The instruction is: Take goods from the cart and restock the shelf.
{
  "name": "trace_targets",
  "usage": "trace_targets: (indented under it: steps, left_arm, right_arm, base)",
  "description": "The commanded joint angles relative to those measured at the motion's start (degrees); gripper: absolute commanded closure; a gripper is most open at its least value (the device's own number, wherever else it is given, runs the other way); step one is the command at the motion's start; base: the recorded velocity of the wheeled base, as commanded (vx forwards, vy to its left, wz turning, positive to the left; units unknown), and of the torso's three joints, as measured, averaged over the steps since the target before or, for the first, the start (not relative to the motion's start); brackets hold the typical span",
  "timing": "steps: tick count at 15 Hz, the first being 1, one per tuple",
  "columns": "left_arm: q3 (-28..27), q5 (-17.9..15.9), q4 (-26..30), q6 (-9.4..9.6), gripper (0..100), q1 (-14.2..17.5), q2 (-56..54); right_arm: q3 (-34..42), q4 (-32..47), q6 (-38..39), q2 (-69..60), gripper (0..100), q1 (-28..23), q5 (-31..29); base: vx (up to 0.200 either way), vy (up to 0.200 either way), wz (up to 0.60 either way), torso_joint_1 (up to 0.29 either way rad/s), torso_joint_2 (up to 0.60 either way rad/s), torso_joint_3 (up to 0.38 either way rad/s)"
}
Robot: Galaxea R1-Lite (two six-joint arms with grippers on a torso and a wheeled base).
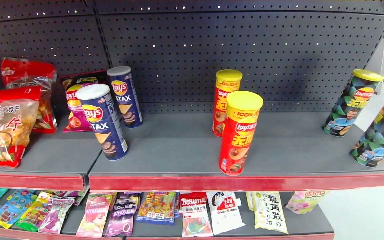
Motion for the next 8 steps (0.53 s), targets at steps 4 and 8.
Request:
trace_targets:
  steps: [4, 8]
  left_arm:
    - [8.1, 3.4, -7.0, -3.11, 0, 0.0, -0.9]
    - [20.3, 13.1, -23.0, -5.83, 0, 0.0, -0.8]
  right_arm:
    - [0.0, 0.0, 0.0, 0.0, 0, 0.0, 0.0]
    - [0.0, 0.0, 0.0, 0.0, 0, 0.0, 0.0]
  base:
    - [0.0, 0.0, 0.0, 0.0, 0.0, 0.0]
    - [0.0, 0.0, 0.0, 0.0, 0.0, 0.0]
